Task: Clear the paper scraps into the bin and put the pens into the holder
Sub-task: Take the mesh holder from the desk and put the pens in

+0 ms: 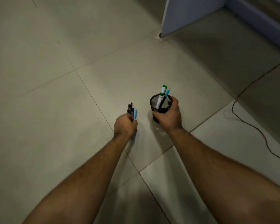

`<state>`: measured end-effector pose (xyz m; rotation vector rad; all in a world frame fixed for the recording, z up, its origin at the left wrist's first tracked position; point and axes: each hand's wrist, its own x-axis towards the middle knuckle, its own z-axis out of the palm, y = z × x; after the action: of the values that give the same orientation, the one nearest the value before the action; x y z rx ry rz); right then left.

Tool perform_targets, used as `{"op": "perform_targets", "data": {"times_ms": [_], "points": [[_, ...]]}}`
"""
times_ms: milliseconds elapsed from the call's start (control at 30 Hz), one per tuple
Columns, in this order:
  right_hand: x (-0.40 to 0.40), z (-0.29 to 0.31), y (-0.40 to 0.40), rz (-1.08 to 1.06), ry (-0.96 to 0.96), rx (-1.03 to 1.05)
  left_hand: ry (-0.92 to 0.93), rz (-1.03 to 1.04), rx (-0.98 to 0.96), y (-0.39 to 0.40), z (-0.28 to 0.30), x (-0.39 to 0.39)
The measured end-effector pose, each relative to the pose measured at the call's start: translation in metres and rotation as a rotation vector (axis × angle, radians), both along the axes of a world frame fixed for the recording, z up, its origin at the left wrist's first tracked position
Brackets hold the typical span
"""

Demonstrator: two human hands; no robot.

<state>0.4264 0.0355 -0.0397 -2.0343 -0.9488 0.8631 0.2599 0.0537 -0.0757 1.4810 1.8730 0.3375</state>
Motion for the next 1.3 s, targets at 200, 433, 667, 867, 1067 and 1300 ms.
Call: {"op": "perform_targets", "data": {"times_ms": [200,433,667,867,1067,1300], "points": [[-0.004,-0.003,0.0,-0.001,0.023,-0.012,0.342,-0.163,-0.05,0.009,-0.012,0.022],[-0.007,-0.007,0.0,0.03,0.004,-0.031,0.319,-0.123,-0.048,0.012,-0.007,0.035],[-0.009,0.0,0.01,-0.001,-0.063,-0.026,-0.536,0.421,0.225,0.036,0.053,0.016],[-0.022,0.0,0.015,0.027,-0.033,0.003,-0.688,0.237,0.073,0.044,0.064,0.031],[-0.025,0.003,0.019,0.023,0.01,0.027,-0.647,0.308,0.069,0.029,0.046,0.017],[-0.028,-0.002,0.015,0.064,0.061,0.029,0.178,-0.079,-0.08,-0.008,-0.01,-0.011]]}}
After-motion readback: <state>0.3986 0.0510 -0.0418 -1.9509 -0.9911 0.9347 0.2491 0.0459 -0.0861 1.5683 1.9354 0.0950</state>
